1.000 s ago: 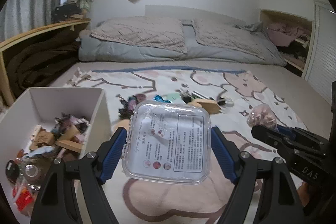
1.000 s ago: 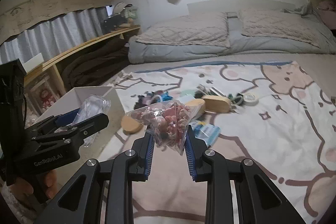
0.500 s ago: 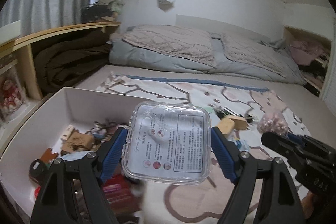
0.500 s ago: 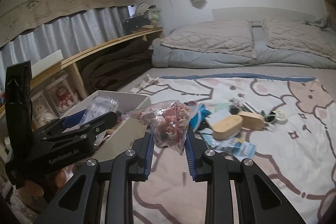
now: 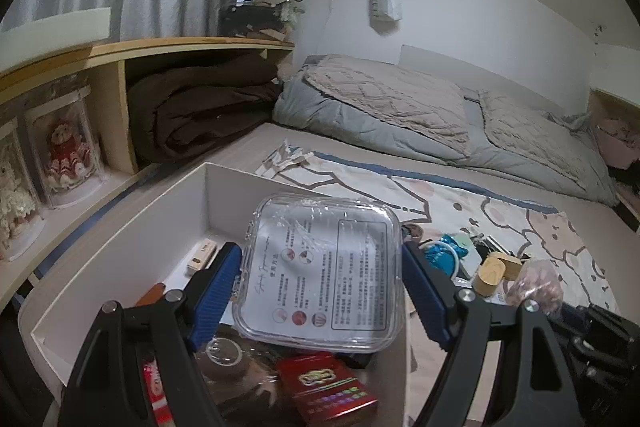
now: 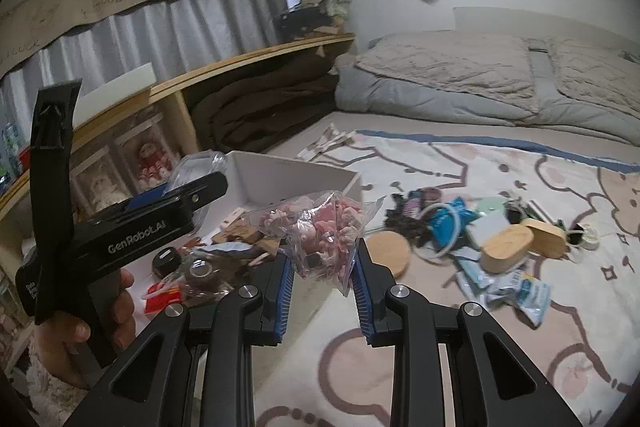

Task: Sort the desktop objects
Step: 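Carry the clear container and candy bag over the shoe box with both grippers, then lower the container and candy bag into the shoe box and open both grippers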

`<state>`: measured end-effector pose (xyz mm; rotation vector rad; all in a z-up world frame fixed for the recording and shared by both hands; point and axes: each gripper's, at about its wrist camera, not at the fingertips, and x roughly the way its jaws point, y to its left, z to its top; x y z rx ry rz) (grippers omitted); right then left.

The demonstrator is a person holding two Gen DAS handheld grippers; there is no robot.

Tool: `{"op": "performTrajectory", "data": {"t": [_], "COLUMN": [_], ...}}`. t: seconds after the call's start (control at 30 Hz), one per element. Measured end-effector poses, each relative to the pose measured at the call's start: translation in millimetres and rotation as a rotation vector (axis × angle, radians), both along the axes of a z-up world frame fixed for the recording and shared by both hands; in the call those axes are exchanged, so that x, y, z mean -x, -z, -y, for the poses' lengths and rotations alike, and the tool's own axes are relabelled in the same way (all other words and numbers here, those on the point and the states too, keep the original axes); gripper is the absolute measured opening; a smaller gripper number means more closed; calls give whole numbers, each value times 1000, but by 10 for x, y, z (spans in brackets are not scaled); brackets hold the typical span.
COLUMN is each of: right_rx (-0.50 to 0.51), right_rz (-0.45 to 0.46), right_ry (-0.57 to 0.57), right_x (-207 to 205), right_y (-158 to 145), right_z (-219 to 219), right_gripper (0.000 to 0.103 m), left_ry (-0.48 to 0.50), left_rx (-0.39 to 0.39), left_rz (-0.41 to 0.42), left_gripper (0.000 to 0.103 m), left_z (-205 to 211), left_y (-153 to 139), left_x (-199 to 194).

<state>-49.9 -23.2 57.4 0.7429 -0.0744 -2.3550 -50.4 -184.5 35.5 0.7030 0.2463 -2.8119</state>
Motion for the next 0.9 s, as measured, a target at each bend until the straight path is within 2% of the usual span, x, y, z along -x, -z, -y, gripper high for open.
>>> {"op": "performTrajectory", "data": {"t": [0.3, 0.5, 0.6, 0.73, 0.9], "right_rx": [-37, -53, -57, -67, -78], "right_rz": [9, 21, 28, 36, 39], "right_ry": [-63, -97, -113, -131, -152], "right_x": [-78, -119, -125, -153, -192], "right_y": [28, 74, 89, 113, 133], "right_z": [345, 499, 567, 651, 731], "right_gripper": [29, 29, 29, 29, 29], "left_ry": [-102, -184, -177, -179, -187], "left_rx": [-8, -6, -48, -48, -90], "left_rz": [10, 79, 90, 93, 122], "left_gripper": [80, 80, 80, 80, 80], "left_z": [436, 664, 744, 749, 826], "left_y": [-12, 122, 155, 128, 166], "left_x": [21, 128, 140, 155, 216]}}
